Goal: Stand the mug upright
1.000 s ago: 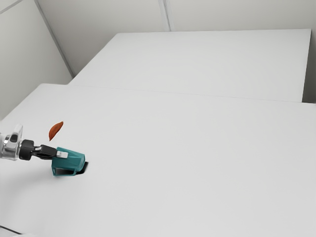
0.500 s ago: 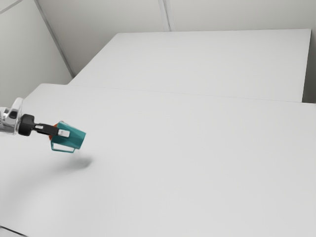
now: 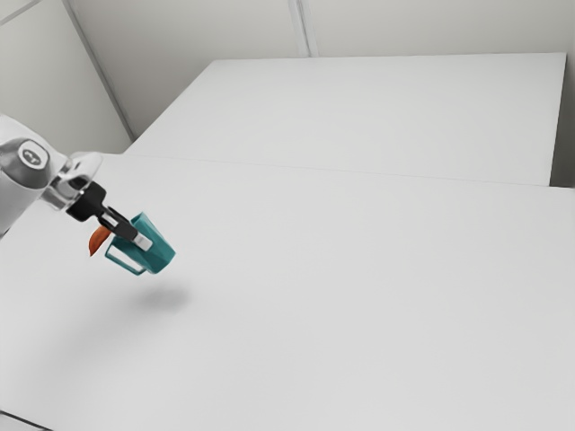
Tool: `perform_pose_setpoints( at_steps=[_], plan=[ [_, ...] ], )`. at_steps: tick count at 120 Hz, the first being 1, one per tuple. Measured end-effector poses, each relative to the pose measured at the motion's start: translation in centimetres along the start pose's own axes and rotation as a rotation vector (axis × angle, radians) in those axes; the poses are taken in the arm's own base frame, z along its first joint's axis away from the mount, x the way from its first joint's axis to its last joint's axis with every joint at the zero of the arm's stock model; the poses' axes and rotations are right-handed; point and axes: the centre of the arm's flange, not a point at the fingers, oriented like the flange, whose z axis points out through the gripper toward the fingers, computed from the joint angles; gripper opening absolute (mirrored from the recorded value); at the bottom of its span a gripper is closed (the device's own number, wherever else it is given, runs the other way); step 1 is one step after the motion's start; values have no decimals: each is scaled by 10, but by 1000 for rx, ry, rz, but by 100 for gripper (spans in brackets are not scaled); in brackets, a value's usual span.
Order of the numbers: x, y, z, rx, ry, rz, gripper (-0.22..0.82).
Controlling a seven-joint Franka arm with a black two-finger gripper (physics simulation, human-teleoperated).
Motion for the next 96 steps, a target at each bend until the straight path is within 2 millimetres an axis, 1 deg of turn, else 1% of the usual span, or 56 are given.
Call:
perform_pose_setpoints(
  at_steps=[8, 25, 53, 65, 96],
  plan=[
    [7, 8, -1, 42, -46, 8, -17],
    [27, 28, 10, 115, -134, 23, -18],
    [48, 57, 23, 228, -245, 8, -18],
    [59, 73, 31, 268, -272, 7, -18],
    [76, 103, 53, 359, -308, -34, -18]
  ],
)
